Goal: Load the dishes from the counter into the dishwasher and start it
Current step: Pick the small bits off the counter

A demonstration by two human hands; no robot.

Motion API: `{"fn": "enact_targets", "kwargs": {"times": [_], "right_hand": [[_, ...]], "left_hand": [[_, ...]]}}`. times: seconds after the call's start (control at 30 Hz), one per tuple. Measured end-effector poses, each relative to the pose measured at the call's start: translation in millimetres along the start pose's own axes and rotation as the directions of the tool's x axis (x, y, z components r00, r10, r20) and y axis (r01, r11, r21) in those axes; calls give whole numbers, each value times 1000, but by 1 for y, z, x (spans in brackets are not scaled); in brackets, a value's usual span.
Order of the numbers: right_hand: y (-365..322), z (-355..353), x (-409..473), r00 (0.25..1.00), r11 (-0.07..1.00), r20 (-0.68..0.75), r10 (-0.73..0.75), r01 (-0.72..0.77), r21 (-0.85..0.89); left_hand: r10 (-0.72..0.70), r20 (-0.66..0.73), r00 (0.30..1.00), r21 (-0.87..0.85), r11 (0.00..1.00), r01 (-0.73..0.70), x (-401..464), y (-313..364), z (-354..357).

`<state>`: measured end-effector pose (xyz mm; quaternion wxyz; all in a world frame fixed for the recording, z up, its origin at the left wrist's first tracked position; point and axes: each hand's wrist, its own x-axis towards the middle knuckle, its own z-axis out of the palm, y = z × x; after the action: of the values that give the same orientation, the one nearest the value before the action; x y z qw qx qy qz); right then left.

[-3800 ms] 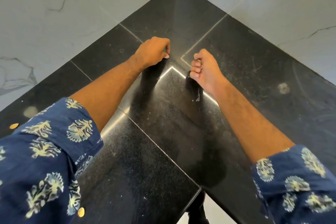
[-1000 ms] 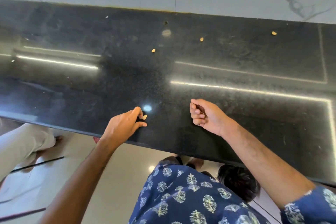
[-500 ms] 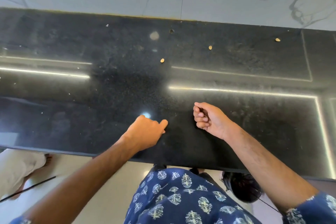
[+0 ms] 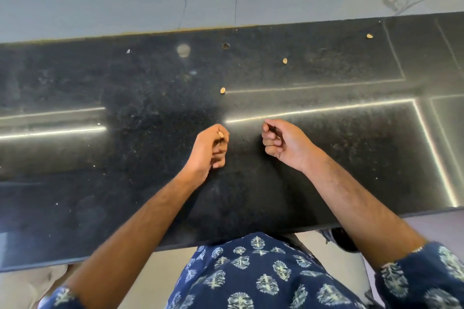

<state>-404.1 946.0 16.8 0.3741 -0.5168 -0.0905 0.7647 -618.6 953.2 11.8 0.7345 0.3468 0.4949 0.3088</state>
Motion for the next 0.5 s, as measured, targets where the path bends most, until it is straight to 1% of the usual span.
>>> {"fn": "enact_targets", "kwargs": {"times": [0.07, 0.13, 0.2, 0.3, 0.37, 0.43, 0.47, 0.5], "right_hand": [[-1, 1, 2, 1000, 1000, -14, -9, 9, 1], [0, 1, 3, 1000, 1000, -27, -3, 3, 8], [0, 0, 4, 1000, 1000, -31, 0, 0, 11], [-6, 1, 8, 999, 1000, -48, -10, 9, -15], [-15, 1, 13, 996, 998, -84, -32, 27, -52], [-28, 1, 21, 990, 993, -123, -72, 59, -101], [-36, 1, 26, 983, 986, -149, -105, 84, -146], [-44, 1, 31, 973, 972, -181, -145, 106, -211]], "left_hand": [[-32, 21, 999, -175, 984, 35, 8, 7, -2], [-30, 42, 999, -274, 961, 41, 16, 11, -3], [-48, 27, 998, -314, 948, 54, 24, 17, -5], [-70, -28, 997, -299, 952, 59, 44, 23, -9], [-51, -73, 996, -223, 974, 33, 59, 28, -15], [-11, -112, 994, -86, 996, 2, 75, 35, -22], [23, -150, 988, 51, 999, -16, 84, 39, -25], [85, -192, 978, 246, 969, -35, 92, 43, -27]]}}
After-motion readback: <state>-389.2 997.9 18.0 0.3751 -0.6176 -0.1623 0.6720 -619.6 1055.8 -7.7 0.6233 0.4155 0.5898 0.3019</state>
